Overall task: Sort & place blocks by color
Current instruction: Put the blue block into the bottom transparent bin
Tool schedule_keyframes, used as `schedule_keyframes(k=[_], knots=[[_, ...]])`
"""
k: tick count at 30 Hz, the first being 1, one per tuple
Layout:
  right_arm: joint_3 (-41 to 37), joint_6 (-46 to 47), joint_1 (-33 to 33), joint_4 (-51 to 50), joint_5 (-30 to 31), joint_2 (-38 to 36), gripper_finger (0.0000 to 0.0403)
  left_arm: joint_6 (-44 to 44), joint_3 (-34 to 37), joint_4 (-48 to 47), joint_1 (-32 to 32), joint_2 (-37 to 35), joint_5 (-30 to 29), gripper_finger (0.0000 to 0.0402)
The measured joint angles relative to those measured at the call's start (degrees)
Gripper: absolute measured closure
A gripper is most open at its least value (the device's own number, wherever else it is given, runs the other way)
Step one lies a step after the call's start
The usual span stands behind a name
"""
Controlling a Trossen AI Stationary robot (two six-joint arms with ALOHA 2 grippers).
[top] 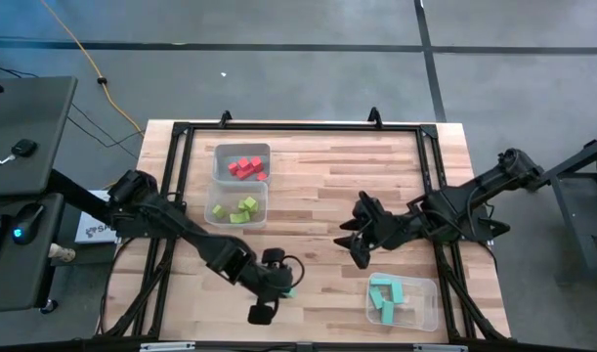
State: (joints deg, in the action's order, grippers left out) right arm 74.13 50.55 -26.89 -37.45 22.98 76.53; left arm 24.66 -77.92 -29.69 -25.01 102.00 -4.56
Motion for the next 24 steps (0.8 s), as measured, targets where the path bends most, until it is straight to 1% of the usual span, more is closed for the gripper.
schedule_keyframes(k=[4, 11, 13, 16, 18, 24], knots=[[0.00, -2.87, -0.37, -0.02, 1.24, 0.01, 0.0185, -0.91, -2.58, 0.05, 0.89, 0.00, 0.00, 0.0394], [0.00, -9.14, -0.34, -0.02, 0.76, 0.02, 0.0185, -1.35, -5.59, 0.08, 2.29, 0.00, -0.12, 0.0394], [0.00, -10.78, -0.34, -0.02, -0.20, 0.01, 0.0185, -1.29, -6.33, 0.05, 2.63, 0.00, -0.15, 0.0394], [0.00, -13.39, -0.34, -0.02, -3.65, 0.02, 0.0185, 0.55, -7.22, 0.21, 3.32, 0.00, -1.38, 0.0394], [0.00, -15.27, -0.34, -0.02, -4.88, 0.02, 0.0185, 1.81, -7.47, 0.66, 4.09, 0.00, -2.66, 0.0394], [0.00, -21.11, -0.34, -0.02, -4.79, 0.02, 0.0185, 6.34, -7.73, 5.43, 6.52, 0.00, -4.79, 0.0394]])
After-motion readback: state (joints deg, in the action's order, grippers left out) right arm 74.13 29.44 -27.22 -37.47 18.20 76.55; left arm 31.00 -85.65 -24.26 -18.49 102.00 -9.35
